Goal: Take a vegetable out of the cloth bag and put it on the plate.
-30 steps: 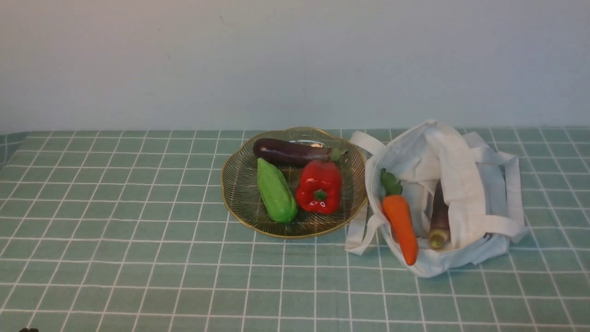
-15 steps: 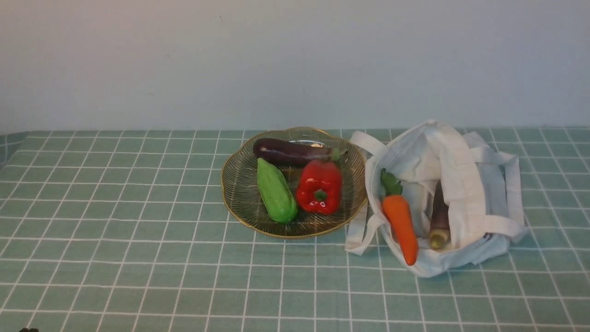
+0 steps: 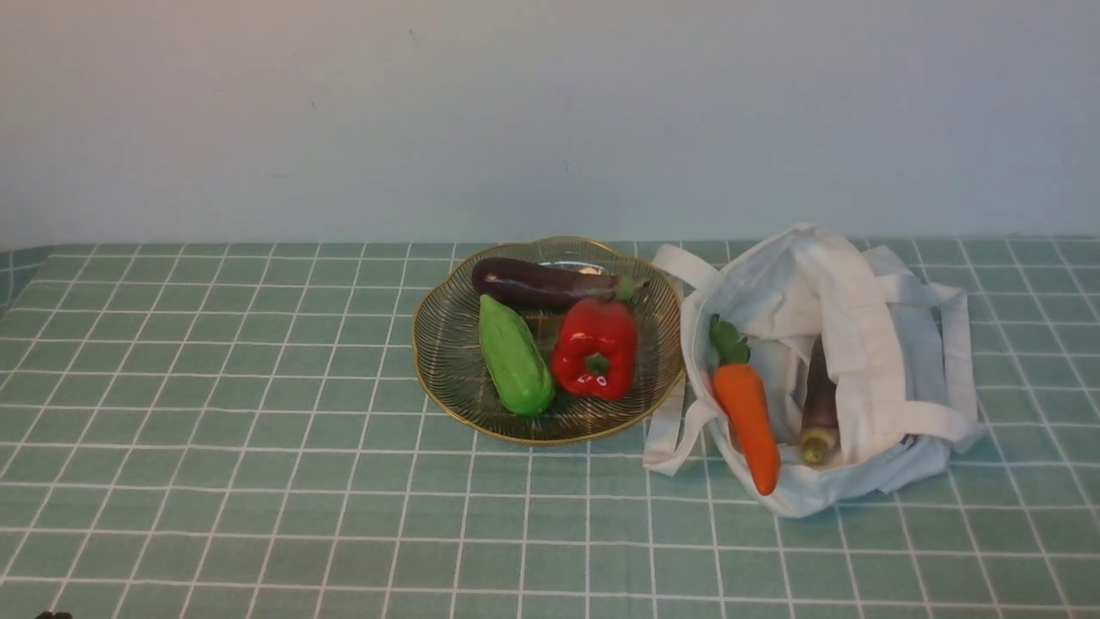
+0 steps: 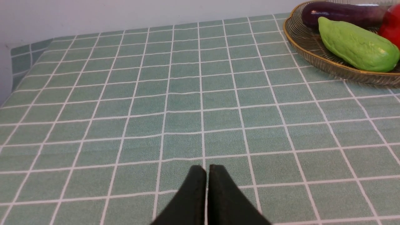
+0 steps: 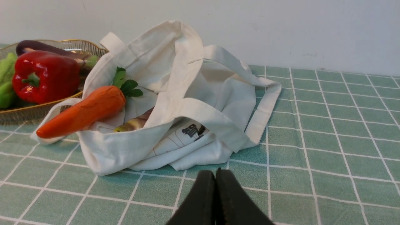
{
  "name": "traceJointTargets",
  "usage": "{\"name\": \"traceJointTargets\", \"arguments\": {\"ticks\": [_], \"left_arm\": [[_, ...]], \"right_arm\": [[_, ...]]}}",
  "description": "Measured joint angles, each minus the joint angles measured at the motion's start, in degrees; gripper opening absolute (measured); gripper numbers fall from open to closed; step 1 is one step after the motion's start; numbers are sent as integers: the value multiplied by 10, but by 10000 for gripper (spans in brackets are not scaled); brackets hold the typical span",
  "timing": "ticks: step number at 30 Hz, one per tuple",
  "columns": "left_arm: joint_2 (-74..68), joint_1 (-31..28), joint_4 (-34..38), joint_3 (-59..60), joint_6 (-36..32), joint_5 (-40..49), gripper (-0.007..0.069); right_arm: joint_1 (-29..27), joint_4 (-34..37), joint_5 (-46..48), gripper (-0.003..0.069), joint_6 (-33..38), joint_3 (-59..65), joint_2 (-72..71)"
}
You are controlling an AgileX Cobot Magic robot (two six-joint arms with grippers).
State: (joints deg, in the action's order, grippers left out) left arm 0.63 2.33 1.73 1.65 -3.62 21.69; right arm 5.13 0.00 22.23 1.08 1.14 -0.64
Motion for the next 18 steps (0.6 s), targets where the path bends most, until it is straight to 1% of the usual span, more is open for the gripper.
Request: {"name": "traceJointTargets", "arguments": {"ticks": [18], "left_arm": [[0,0,0,0,0,0,-5]], "right_arm": [[0,0,0,-15,-2,0,0]]}}
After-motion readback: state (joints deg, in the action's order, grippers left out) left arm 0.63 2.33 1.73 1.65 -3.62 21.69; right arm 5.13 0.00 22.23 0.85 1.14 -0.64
